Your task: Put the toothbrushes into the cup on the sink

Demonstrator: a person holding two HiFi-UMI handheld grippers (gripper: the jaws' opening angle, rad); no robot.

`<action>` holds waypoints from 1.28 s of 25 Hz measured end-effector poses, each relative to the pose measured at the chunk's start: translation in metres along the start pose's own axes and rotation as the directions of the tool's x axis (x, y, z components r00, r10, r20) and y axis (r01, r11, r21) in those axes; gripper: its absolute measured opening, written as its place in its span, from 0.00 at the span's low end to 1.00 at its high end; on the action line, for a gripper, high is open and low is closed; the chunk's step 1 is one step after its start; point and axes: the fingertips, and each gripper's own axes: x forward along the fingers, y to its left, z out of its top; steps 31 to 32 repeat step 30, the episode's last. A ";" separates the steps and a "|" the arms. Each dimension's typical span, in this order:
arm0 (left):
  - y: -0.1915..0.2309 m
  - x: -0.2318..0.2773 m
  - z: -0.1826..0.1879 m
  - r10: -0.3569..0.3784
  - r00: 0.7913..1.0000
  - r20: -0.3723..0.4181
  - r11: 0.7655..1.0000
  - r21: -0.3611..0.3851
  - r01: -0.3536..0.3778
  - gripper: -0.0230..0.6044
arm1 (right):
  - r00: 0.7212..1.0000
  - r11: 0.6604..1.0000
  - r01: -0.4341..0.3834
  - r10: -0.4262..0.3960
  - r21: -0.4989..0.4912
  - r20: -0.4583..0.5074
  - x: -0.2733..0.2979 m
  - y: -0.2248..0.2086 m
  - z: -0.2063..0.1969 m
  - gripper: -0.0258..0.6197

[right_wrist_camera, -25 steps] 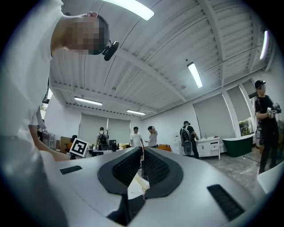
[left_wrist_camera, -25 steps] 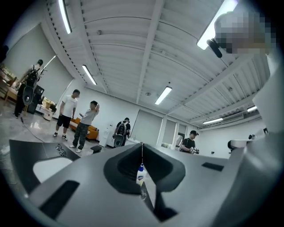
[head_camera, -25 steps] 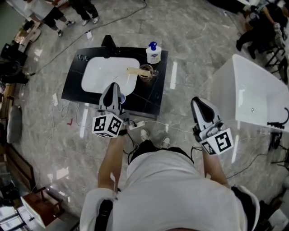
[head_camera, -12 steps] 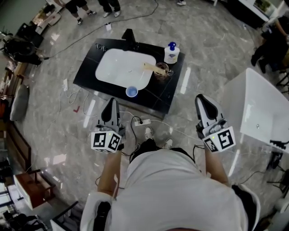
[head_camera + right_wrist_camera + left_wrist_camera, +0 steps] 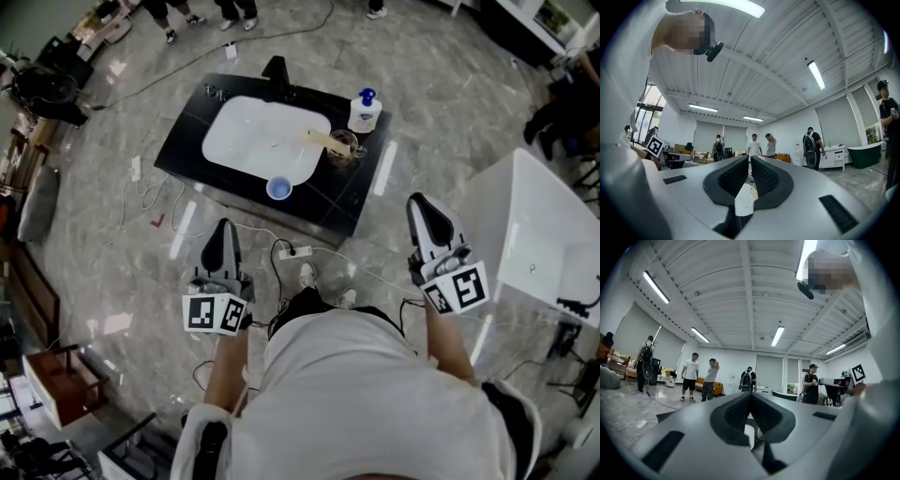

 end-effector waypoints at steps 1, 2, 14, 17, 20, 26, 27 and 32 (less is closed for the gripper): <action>0.002 0.000 0.000 0.001 1.000 0.000 1.000 0.000 -0.001 0.04 | 1.000 1.000 0.003 -0.003 -0.008 0.004 0.002 0.000 0.002 0.11; 0.003 0.001 -0.001 0.003 1.000 0.001 1.000 -0.001 -0.003 0.04 | 1.000 1.000 0.006 -0.006 -0.017 0.005 0.003 0.000 0.003 0.11; 0.006 0.019 -0.006 -0.014 1.000 0.002 0.999 -0.040 0.014 0.04 | 0.998 0.998 0.044 -0.046 -0.055 -0.049 -0.003 -0.009 0.001 0.11; 0.005 0.022 -0.009 -0.023 1.000 -0.002 0.999 -0.046 0.023 0.04 | 0.997 0.997 0.052 -0.055 -0.054 -0.054 -0.004 -0.010 0.000 0.11; 0.004 0.025 -0.016 -0.031 0.999 -0.012 0.998 -0.061 0.030 0.04 | 0.996 0.997 0.058 -0.061 -0.053 -0.060 -0.005 -0.010 -0.003 0.11; 0.003 0.029 -0.023 -0.047 0.999 -0.024 0.996 -0.073 0.045 0.04 | 0.994 0.996 0.080 -0.083 -0.047 -0.074 -0.009 -0.014 -0.010 0.11; 0.003 0.028 -0.023 -0.046 0.999 -0.027 0.996 -0.075 0.044 0.04 | 0.994 0.996 0.078 -0.081 -0.046 -0.074 -0.008 -0.013 -0.010 0.11; 0.006 0.027 -0.025 -0.042 0.999 -0.035 0.996 -0.075 0.039 0.04 | 0.995 0.997 0.067 -0.070 -0.043 -0.073 -0.002 -0.010 -0.010 0.11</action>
